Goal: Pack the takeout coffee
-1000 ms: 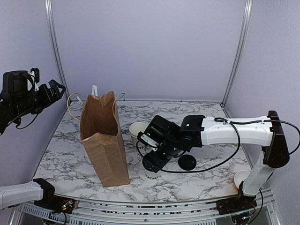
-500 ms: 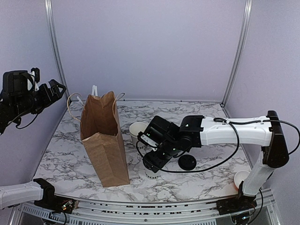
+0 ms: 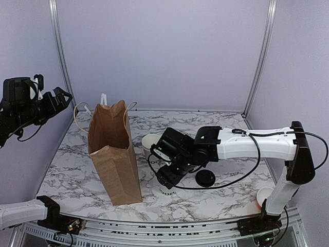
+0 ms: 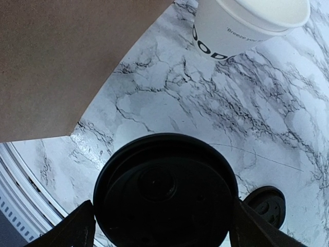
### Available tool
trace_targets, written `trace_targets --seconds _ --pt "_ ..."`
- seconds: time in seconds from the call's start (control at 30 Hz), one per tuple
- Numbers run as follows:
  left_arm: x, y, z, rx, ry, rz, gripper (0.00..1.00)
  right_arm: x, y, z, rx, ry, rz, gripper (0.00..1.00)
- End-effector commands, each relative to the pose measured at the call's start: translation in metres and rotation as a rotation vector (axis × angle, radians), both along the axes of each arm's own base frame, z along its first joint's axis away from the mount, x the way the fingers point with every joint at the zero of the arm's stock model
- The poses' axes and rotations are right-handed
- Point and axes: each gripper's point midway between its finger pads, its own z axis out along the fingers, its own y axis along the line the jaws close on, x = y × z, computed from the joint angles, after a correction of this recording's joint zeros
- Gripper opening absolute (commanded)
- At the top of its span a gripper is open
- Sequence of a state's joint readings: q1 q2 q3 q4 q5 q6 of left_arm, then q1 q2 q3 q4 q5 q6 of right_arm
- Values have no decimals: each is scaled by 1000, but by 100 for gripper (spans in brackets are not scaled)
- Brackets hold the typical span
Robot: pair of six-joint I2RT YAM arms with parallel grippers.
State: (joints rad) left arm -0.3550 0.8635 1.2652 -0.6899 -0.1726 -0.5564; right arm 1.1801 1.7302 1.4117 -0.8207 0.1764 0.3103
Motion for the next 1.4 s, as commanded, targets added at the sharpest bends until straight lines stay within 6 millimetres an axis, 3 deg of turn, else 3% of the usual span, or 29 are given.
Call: trace_targets --seconds 0.0,0.17,0.73,1.0,1.37 --pt "-3 1 8 -3 -15 -4 99 5 5 11 4 -31 -25 87" --pt "-3 1 6 -3 -9 -4 99 5 6 15 26 -37 -28 87" --pt "-6 -3 16 -14 -30 -32 99 -3 2 -3 23 22 -43 83" --pt "-7 -5 20 -24 -36 -47 98 0 0 2 21 2 -54 77" --pt "-6 -6 20 -21 -34 -47 98 5 -1 10 5 -23 -56 84"
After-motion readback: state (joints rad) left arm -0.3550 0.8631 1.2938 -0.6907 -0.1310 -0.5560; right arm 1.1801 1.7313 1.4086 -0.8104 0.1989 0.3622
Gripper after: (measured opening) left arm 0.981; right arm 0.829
